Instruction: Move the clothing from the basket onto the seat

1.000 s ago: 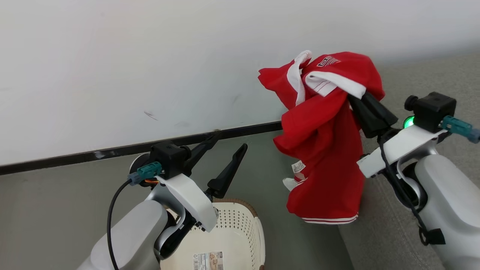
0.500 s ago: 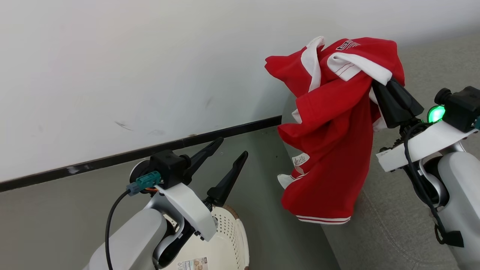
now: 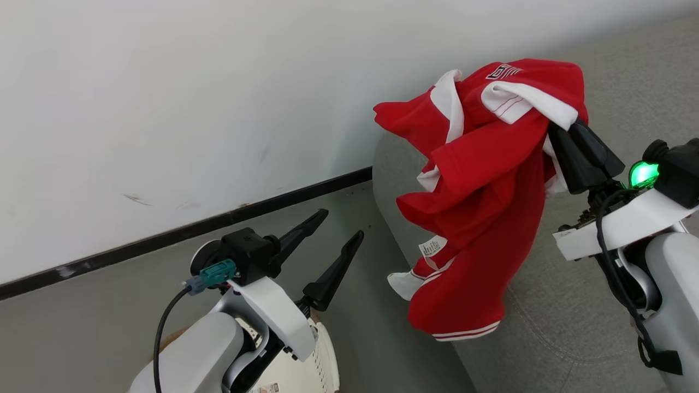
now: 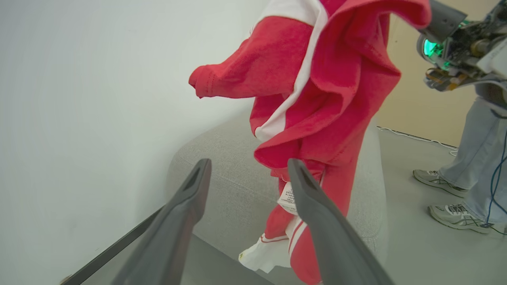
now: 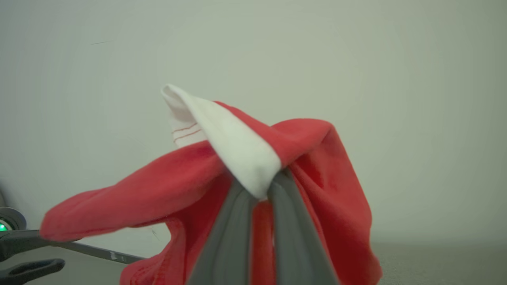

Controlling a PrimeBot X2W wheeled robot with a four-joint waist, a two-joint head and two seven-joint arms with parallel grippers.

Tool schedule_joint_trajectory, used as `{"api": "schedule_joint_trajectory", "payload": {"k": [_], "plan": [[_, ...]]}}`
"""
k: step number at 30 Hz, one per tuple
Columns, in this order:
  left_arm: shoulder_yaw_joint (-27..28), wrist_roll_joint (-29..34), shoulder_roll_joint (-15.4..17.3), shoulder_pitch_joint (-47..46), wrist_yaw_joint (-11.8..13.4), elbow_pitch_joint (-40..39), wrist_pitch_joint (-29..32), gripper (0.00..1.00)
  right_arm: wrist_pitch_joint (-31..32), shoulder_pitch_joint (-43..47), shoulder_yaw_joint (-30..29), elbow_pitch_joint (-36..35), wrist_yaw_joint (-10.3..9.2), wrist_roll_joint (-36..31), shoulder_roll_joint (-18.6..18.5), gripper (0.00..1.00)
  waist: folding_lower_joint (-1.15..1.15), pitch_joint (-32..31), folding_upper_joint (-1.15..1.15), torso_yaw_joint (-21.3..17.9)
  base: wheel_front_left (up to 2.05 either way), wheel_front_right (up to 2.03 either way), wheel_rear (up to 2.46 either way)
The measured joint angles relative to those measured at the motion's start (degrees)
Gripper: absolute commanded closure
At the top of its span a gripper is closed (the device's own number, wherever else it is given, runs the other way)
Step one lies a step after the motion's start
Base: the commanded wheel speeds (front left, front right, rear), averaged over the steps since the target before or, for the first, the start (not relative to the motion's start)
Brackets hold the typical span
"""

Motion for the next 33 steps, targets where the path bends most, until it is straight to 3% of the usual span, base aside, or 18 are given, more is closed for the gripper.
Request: {"api": "schedule_joint_trajectory", "payload": {"k": [7, 18, 24, 33], "plan": [[0.01, 0.09, 0.21, 0.14, 0.12, -0.7, 0.01, 0.0, 0.0, 0.25, -1.34, -1.93, 0.0, 0.12, -0.11, 1.0, 0.0, 0.4, 0.0, -2.52, 0.0, 0.0, 0.0], [0.25, 0.59, 1.48, 0.23, 0.87, -2.33, 0.04, 0.0, -0.01, -2.71, -1.85, -6.86, 0.0, 5.46, -1.0, 1.0, 0.0, 1.76, 0.0, -5.39, 0.0, 0.0, 0.0], [0.83, 1.08, 2.04, 0.23, 1.57, -3.41, 0.04, 0.0, 0.0, -7.37, -2.44, -7.54, 0.01, 5.83, -4.71, 1.0, 0.0, 2.62, 0.0, -6.26, 0.0, 0.0, 0.0], [0.91, 1.07, 2.54, 0.24, 1.88, -4.57, 0.55, 0.0, 1.75, -11.98, -7.01, -4.34, 0.0, 11.44, -9.01, 1.0, 0.0, 4.06, 0.0, -6.18, 0.0, 0.0, 0.0]]}}
